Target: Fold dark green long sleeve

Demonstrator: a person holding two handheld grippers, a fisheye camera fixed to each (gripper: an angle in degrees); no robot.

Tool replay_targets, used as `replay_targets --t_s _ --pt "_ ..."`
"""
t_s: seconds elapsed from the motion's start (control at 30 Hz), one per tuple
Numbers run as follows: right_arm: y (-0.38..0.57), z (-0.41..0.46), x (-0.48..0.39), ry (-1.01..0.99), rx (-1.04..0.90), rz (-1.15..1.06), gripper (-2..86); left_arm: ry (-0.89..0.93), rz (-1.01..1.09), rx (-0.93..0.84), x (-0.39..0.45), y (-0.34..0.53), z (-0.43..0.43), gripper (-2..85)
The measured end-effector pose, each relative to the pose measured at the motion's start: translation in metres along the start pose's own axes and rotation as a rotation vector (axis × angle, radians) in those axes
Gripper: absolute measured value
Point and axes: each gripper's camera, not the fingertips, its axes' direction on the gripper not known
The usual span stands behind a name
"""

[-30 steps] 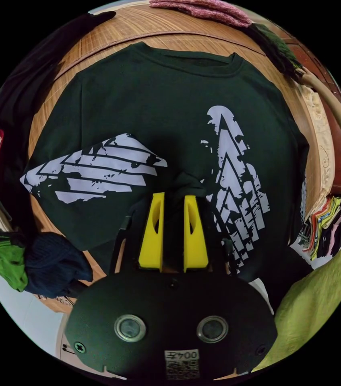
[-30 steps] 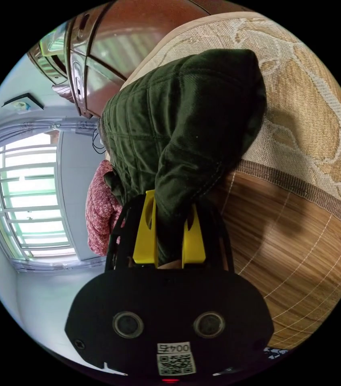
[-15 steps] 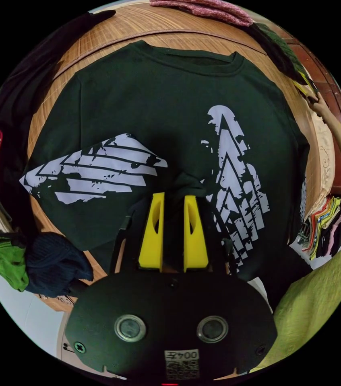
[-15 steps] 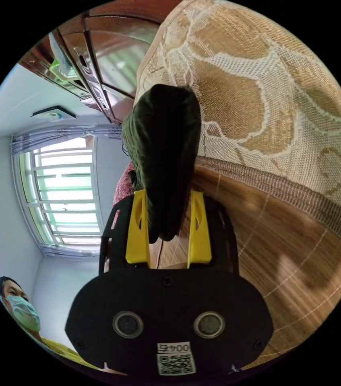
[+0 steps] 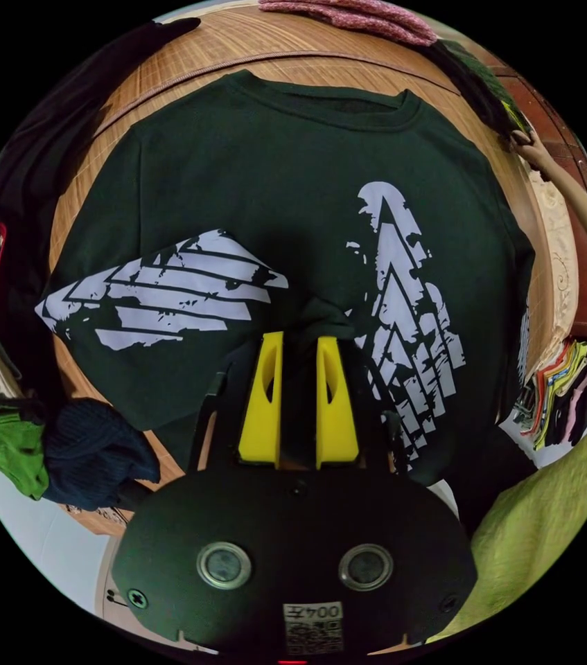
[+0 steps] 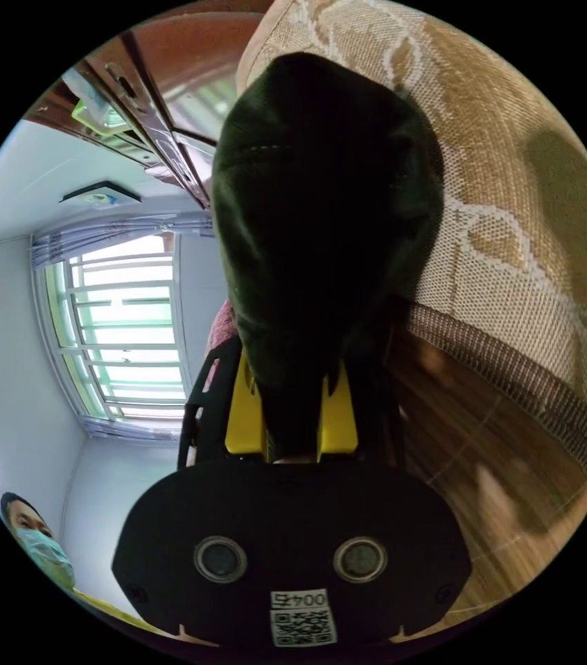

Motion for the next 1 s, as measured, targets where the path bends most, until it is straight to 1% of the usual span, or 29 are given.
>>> replay_targets --t_s 0.07,0.13,0.3,0.37,0.5,0.57,0.7,0.77,0.9,0.97,1.0 --pt "0.0 -0.011 -0.011 0.01 -0.011 0.013 7.4 0.001 -0.002 0.0 -0.001 0.0 0.0 6.5" --pt "0.004 -0.021 -0.024 -0.007 -0.011 -0.002 6.5 0.0 -0.004 0.0 -0.001 -0.001 -0.001 6.5" --pt "0.02 -0.061 -0.079 -0.068 -0.033 -0.099 6.0 -0.001 -0.002 -0.002 -0.004 -0.002 -0.002 6.5" --pt "0.035 -0.09 -0.108 -0.081 -0.03 -0.146 6.1 0.0 -0.001 -0.003 -0.005 -0.002 -0.003 6.5" --pt "0.056 -0.133 -0.15 -0.056 -0.013 -0.205 6.6 0.003 0.002 -0.006 -0.009 -0.003 -0.005 6.4" --pt "0.065 -0.149 -0.18 -0.011 -0.007 -0.23 6.9 0.004 0.002 -0.008 -0.011 -0.003 -0.006 6.4" --pt "0.062 -0.145 -0.229 0.057 -0.018 -0.263 7.1 0.009 0.002 -0.015 -0.017 -0.004 -0.008 6.3" --pt "0.052 -0.128 -0.269 0.081 -0.028 -0.316 7.1 0.01 -0.001 -0.017 -0.019 -0.004 -0.01 6.3" --pt "0.029 -0.096 -0.338 0.066 -0.002 -0.409 7.0 0.01 -0.009 -0.019 -0.026 -0.003 -0.013 6.4" --pt "0.018 -0.081 -0.384 0.013 0.049 -0.491 6.7 0.011 -0.014 -0.022 -0.029 -0.003 -0.014 6.4" --pt "0.016 -0.079 -0.393 -0.005 0.066 -0.511 6.6 0.013 -0.016 -0.024 -0.031 -0.003 -0.015 6.4"
